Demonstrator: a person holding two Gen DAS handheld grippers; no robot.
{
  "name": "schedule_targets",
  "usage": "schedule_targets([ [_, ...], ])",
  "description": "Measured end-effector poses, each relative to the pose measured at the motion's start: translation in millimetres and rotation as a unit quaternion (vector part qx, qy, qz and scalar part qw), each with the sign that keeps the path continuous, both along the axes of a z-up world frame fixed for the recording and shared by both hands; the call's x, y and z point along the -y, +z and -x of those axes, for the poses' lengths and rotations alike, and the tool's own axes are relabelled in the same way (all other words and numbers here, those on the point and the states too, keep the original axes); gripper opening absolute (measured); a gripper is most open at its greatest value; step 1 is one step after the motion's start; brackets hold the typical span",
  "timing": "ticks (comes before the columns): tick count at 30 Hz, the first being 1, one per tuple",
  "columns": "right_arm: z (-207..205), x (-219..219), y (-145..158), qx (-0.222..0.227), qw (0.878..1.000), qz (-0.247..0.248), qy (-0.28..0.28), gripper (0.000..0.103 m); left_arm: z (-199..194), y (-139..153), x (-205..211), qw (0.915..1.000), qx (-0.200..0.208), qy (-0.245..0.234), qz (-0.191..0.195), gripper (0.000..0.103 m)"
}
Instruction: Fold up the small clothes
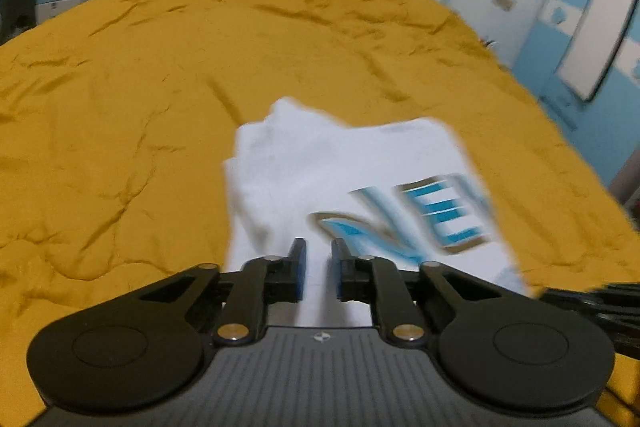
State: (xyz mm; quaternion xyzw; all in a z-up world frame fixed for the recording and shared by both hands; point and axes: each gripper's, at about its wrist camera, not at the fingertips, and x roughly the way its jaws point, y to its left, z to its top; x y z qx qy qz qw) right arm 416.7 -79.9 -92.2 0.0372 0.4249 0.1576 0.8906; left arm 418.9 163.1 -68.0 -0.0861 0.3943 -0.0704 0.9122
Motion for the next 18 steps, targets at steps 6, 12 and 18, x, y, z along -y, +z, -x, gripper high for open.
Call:
schedule_targets([
  [6,-5.6,3.7,-17.9,-0.012,1.0,-0.011,0.003,0.001,-1.3,-17.6,-37.3,0.9991,-0.001,0.041,-0.004,0.006],
  [12,-12.9,15.4,-8.0,-0.01,0.999,-0.036,-0.006,0.013,4.5,7.1,-55.6,0.9985,0.018,0.039,0.033,0.012],
  [18,-42.2,44.2,-3.6,-0.024,0.991,-0.117,-0.064,0.057,-23.5,16.0,-64.7,0.9942,0.015,0.043,0.097,0.075],
])
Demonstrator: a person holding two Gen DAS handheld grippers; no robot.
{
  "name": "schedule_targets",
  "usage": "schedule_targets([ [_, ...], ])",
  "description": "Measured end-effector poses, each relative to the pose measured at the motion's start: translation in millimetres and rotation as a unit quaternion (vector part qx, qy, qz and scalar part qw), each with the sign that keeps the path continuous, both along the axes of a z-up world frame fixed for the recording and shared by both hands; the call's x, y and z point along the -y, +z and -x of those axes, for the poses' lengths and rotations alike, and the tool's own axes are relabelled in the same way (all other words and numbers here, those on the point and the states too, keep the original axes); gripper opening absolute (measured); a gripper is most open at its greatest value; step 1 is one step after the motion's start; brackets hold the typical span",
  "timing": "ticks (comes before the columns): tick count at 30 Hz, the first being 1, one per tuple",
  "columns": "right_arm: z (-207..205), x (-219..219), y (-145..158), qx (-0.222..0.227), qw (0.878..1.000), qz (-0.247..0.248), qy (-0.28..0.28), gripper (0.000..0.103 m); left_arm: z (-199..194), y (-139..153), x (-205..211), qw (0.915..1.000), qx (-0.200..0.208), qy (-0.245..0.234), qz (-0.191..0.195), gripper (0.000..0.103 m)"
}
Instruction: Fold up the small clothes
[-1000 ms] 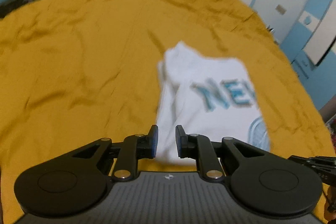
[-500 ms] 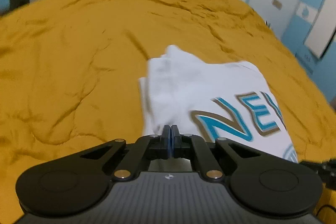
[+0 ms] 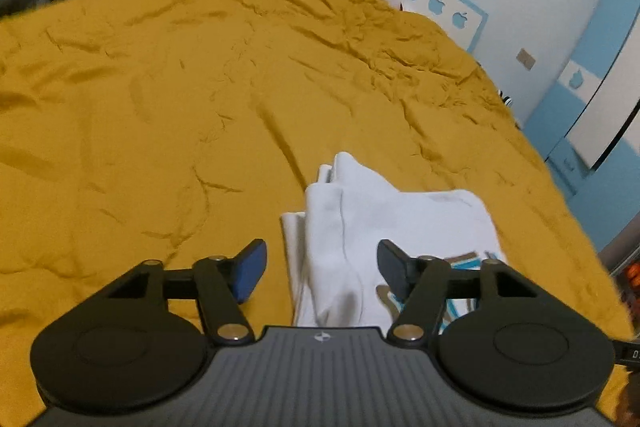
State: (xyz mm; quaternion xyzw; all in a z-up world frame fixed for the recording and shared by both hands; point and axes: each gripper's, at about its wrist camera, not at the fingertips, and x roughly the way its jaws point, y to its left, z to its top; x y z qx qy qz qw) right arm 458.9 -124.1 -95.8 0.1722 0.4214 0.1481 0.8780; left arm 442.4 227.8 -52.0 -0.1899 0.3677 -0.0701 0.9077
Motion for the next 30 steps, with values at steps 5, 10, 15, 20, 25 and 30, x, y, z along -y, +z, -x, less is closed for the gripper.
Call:
schedule_targets([
  [5,-21.1,19.6,-13.5,-0.03,0.997,-0.067,-0.03,0.063,-26.7,-30.7,-24.9,0.9928,-0.061,-0.002,0.103,0.076],
  [10,-43.0,23.4,-40.9,-0.067,0.991,-0.113,-0.041,0.064,-45.4,-60.6,-36.2,0.9855,-0.091,0.006,0.143,0.076],
  [15,-68.6,30.5,-68.0,-0.09,0.978,-0.181,-0.056,0.063,-61.6,-73.0,-40.6,0.9782,-0.081,0.005,0.191,0.075],
  [20,-100.6,33.8,-83.6,-0.1,0.967,-0.223,-0.071,0.058,-83.9,-80.3,-35.5,0.9755,-0.088,-0.006,0.201,0.046],
  [25,-130.6,32.2,-94.8,-0.114,0.959,-0.246,-0.08,0.046,-96.2,-84.6,-31.0,0.9744,-0.084,-0.01,0.208,0.045],
  [30,-149.3,29.2,-97.4,-0.123,0.958,-0.248,-0.078,0.02,-94.8,-80.3,-28.7,0.9771,-0.076,-0.015,0.198,0.03],
])
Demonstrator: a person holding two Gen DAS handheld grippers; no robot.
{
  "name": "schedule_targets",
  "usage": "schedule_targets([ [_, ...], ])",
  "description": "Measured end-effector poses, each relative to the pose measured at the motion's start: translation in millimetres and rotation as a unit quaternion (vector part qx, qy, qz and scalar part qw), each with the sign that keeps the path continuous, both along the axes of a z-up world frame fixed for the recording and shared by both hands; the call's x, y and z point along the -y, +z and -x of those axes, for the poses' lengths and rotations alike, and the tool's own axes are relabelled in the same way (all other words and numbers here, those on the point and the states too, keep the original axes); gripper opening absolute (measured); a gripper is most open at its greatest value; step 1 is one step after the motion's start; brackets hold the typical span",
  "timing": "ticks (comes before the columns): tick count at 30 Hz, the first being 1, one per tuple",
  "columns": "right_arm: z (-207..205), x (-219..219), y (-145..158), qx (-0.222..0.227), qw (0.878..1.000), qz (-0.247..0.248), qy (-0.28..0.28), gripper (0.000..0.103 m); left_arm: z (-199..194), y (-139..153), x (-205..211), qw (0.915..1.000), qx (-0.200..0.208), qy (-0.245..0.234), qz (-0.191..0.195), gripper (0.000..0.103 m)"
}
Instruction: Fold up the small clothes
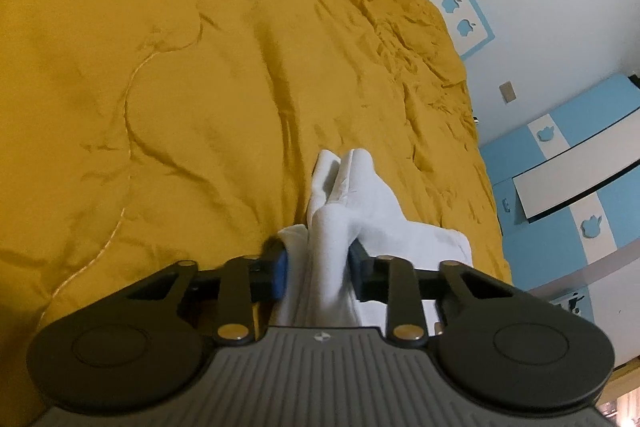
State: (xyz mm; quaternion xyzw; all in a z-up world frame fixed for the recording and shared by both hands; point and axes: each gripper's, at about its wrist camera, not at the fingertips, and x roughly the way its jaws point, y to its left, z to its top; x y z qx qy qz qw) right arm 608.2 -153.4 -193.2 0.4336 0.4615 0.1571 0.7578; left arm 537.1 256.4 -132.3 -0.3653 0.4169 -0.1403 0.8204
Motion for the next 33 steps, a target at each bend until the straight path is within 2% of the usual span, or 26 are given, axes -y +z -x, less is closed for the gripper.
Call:
schedule_targets([
  [2,0.0,-3.8,6.9,0.014,1.0,0.019,0.01,0.012,5.1,10.0,5.0,0.9997,0.014,0.0,-0.02,0.027],
  [6,8.5,-10.9,35.3,0.062,0.996,0.054,0.026,0.007,23.3,45.2,26.0,0.9931,0.064,-0.007,-0.098,0.025],
  [9,20.7,-19.1,67.5,0.103,0.99,0.083,0.038,0.006,47.8,77.6,49.1,0.9779,0.117,-0.016,-0.173,0.023],
  [12,41.7,-23.3,102.8,0.147,0.982,0.107,0.046,0.005,79.7,109.6,65.6,0.9638,0.163,-0.009,-0.21,0.022],
  [16,85.5,-26.3,154.7,0.21,0.967,0.137,0.052,0.005,131.7,152.6,82.9,0.9476,0.224,0.014,-0.227,0.022],
  [21,148.5,-20.4,211.2,0.265,0.952,0.144,0.051,0.005,196.4,200.6,101.3,0.9336,0.279,0.042,-0.221,0.022],
  [28,255.4,8.6,281.6,0.339,0.927,0.154,0.031,0.005,273.1,249.8,139.1,0.9088,0.352,0.057,-0.216,0.022],
  [31,298.5,22.1,304.4,0.359,0.919,0.161,0.026,0.005,303.2,265.0,150.8,0.903,0.375,0.059,-0.201,0.022],
  [33,329.0,35.0,314.9,0.366,0.916,0.162,0.023,0.005,320.1,272.6,155.1,0.9052,0.376,0.055,-0.19,0.022],
])
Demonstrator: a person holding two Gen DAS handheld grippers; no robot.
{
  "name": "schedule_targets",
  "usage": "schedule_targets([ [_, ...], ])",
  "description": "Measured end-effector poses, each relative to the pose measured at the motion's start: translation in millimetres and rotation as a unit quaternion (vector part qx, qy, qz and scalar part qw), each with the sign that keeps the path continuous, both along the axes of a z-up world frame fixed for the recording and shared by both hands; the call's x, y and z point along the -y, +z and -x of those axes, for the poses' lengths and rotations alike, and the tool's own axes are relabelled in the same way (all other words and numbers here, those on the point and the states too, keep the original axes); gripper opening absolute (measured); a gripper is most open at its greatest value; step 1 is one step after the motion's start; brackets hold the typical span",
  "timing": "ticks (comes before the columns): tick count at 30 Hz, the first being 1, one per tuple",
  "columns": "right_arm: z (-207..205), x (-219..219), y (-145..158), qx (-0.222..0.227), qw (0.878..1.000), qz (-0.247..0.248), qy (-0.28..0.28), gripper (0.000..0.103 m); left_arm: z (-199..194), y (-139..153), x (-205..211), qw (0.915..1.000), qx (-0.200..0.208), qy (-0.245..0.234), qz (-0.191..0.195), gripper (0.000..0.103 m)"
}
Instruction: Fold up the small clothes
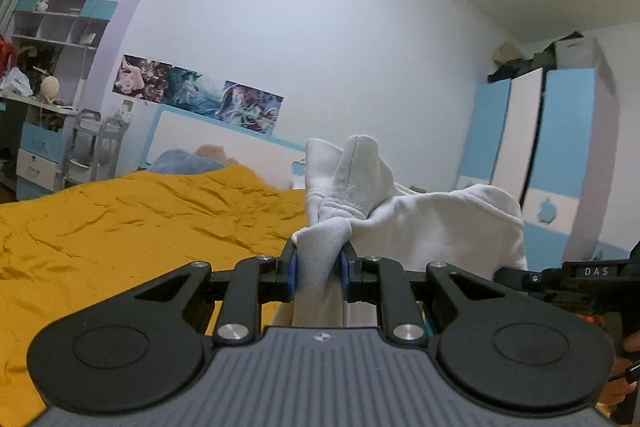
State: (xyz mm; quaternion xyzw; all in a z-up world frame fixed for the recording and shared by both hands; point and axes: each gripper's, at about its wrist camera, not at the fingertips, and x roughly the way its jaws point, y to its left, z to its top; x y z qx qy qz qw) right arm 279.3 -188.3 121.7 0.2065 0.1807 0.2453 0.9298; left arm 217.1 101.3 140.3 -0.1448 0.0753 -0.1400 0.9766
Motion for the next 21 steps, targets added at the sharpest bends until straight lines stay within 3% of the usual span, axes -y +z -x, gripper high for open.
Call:
schedule_targets([
  [6,72.9,36.3,11.4,-0.011,1.0,-0.005,-0.015,0.005,19.5,-1.6,4.8,0.9974,-0.046,-0.041,0.037,0.022],
  [9,90.6,49.5,-0.4,-0.029,0.999,0.007,-0.029,0.005,18.4,-18.6,11.4,0.996,-0.065,-0.056,0.023,0.022],
  [15,68.4,60.9,-42.1,-0.092,0.995,0.012,-0.046,0.005,-16.8,-56.0,21.0,0.9898,-0.124,-0.071,0.007,0.022],
  [21,-1.5,56.4,-87.2,-0.146,0.988,0.028,-0.031,0.005,-66.5,-98.6,13.4,0.9764,-0.195,-0.093,0.0,0.022],
])
